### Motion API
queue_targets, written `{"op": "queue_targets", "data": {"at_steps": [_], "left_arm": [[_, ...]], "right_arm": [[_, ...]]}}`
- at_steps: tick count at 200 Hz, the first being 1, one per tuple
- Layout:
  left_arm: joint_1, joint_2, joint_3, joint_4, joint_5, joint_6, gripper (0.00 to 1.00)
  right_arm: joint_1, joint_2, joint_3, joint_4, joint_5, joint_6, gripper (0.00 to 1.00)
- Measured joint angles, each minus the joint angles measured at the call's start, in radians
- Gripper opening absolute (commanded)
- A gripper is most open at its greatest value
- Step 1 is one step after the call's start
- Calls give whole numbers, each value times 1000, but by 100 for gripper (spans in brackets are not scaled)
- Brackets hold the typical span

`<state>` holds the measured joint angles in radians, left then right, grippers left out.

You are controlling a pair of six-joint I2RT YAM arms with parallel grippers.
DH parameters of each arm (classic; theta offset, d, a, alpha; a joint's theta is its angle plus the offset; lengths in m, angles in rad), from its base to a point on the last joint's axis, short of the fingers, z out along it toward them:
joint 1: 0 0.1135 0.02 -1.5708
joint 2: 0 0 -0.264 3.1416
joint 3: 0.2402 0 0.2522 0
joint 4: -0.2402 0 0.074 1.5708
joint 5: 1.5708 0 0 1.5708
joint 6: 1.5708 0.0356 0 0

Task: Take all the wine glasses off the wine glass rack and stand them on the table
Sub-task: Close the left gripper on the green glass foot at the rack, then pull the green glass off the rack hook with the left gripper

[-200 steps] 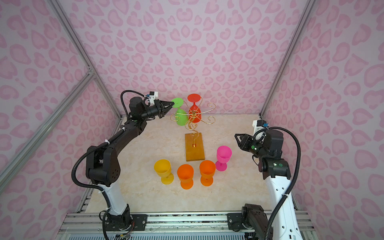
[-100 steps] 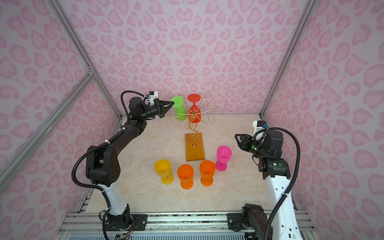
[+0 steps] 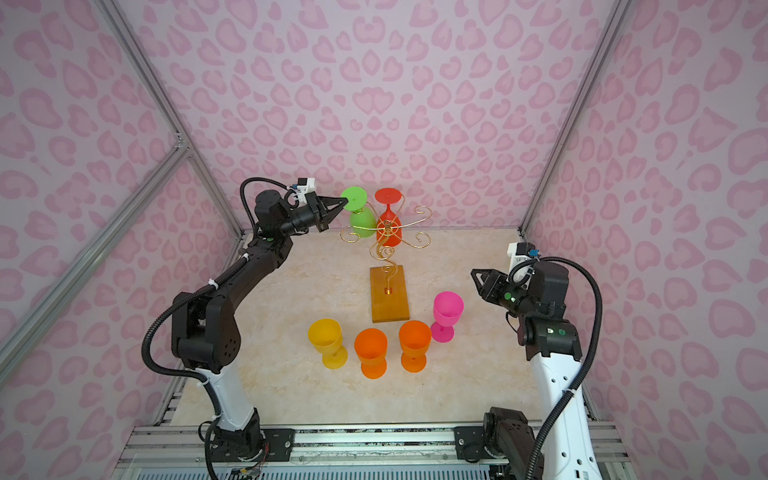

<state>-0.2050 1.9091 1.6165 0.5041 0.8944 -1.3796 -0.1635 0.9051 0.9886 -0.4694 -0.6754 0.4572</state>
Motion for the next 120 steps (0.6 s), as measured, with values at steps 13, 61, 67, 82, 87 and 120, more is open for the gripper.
{"op": "queue_targets", "data": {"at_steps": [13, 61, 67, 82, 87, 120], "left_arm": [[-7, 2, 9, 0, 3, 0, 2], [-21, 26, 36, 3, 11, -5, 1], [-24, 27, 39, 3, 13, -7, 2], [-30, 31, 48, 5, 19, -7, 1], [-31, 32, 48, 6, 22, -7, 1], [-38, 36, 51, 7, 22, -8, 1]], "right_arm": [[0, 0, 0, 1, -3, 0, 37], [-3, 0, 0, 6, -12, 3, 37], [-4, 0, 0, 6, -13, 3, 37], [-5, 0, -1, 7, -13, 3, 37], [-6, 0, -2, 8, -14, 3, 37], [-7, 1, -3, 8, -17, 4, 37]]}}
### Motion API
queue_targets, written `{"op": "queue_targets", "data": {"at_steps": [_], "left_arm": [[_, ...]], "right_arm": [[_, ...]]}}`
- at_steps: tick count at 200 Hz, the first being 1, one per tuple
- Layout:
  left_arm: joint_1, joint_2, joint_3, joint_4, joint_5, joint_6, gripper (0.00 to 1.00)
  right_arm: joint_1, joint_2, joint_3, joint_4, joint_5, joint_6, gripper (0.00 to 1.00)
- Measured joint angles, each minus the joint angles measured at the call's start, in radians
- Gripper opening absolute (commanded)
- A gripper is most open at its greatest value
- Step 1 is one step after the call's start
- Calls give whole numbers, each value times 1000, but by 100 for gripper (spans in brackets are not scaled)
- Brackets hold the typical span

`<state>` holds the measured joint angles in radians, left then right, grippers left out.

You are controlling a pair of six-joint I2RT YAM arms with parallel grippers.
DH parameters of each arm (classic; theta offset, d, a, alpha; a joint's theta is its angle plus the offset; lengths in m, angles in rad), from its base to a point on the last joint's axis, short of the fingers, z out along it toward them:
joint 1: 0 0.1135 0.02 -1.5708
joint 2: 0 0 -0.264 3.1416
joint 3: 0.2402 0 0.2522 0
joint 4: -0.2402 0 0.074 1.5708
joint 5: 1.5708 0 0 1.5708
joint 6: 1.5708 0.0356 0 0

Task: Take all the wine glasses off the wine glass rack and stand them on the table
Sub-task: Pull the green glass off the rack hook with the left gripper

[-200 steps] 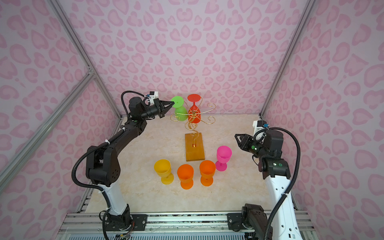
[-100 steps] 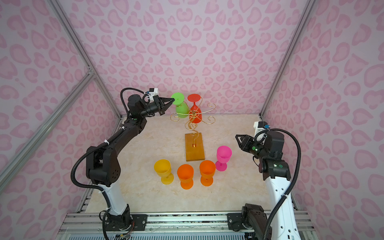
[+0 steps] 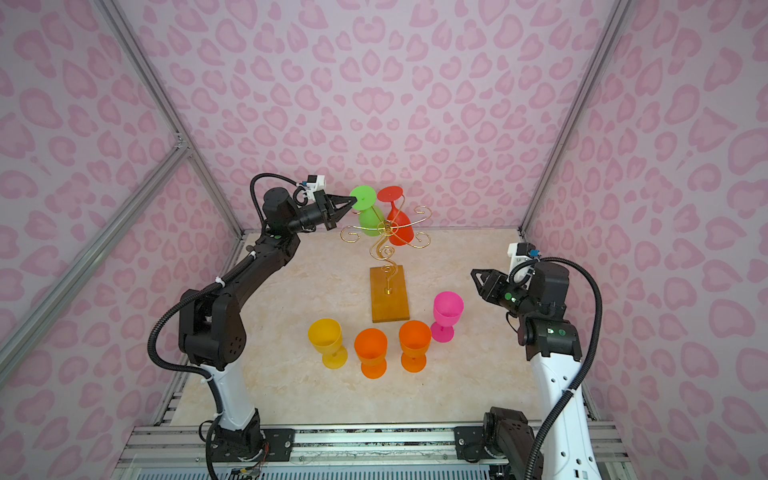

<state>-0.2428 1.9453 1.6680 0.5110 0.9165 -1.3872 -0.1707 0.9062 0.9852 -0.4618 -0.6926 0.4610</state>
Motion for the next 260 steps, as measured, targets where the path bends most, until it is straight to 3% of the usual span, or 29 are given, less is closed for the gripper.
{"op": "queue_targets", "data": {"at_steps": [180, 260], "left_arm": [[3, -87, -132, 0, 56, 27, 2], [52, -173, -227, 0, 76, 34, 2]], "right_arm": [[-3, 10, -14, 31, -19, 26, 37], [-3, 6, -14, 31, -19, 29, 37]]}}
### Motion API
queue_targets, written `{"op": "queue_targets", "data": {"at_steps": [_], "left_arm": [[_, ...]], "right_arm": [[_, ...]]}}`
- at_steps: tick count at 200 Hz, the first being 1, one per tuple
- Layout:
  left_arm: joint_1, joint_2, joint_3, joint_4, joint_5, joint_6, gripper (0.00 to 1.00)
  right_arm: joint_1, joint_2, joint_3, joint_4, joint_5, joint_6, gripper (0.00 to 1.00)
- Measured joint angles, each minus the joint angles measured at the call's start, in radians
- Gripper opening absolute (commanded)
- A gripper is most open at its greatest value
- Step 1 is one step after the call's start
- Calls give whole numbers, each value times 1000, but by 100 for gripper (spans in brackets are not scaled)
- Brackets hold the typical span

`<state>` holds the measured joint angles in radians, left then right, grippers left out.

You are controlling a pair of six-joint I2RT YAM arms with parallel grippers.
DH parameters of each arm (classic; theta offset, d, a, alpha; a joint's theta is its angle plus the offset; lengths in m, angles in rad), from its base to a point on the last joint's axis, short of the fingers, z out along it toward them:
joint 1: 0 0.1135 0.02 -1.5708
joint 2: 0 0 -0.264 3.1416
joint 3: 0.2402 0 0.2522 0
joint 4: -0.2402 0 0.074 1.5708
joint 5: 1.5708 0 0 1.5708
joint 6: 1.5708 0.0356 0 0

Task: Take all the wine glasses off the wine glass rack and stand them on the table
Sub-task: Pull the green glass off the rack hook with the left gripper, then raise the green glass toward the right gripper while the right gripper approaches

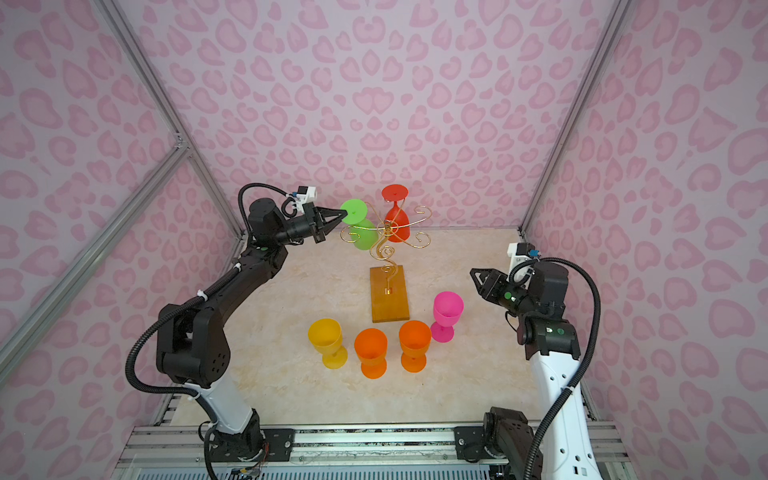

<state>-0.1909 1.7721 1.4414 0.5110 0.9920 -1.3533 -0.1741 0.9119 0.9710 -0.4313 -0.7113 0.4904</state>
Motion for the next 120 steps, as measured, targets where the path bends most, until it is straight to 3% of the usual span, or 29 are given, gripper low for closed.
{"op": "queue_targets", "data": {"at_steps": [120], "left_arm": [[118, -195, -111, -18, 28, 27, 2]], "right_arm": [[0, -12, -24, 51, -21, 46, 37]]}}
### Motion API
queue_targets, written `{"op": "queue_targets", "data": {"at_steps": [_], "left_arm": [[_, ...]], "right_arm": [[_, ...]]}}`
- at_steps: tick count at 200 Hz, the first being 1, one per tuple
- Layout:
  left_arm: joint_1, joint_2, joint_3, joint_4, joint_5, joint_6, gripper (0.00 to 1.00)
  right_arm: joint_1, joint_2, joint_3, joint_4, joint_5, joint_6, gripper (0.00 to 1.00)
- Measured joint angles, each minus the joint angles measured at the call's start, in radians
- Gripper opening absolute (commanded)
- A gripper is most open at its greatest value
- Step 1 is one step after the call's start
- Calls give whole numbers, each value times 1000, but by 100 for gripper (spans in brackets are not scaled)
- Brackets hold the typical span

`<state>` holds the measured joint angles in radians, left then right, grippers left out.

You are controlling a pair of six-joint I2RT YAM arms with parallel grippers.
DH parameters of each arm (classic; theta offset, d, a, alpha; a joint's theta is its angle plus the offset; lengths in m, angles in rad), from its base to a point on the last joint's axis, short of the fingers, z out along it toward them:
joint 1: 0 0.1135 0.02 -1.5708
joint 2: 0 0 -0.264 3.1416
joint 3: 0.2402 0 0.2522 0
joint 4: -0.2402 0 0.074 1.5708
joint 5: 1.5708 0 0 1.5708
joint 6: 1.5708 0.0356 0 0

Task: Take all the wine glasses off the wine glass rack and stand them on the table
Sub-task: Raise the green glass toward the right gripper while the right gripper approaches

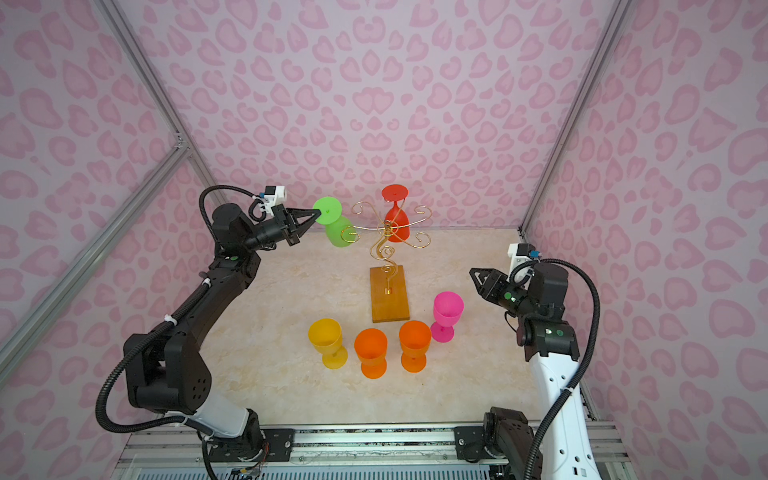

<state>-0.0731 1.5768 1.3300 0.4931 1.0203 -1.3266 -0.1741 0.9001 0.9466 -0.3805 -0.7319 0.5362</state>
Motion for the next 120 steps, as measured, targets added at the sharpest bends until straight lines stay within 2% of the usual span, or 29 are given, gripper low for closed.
{"op": "queue_targets", "data": {"at_steps": [34, 71, 120], "left_arm": [[1, -69, 63, -13, -8, 7, 2], [-3, -150, 111, -12, -23, 9, 1], [-75, -201, 165, 3, -39, -20, 2]], "right_arm": [[0, -18, -25, 80, -28, 37, 37], [10, -29, -74, 238, -64, 136, 37], [113, -11, -77, 439, -69, 213, 37]]}}
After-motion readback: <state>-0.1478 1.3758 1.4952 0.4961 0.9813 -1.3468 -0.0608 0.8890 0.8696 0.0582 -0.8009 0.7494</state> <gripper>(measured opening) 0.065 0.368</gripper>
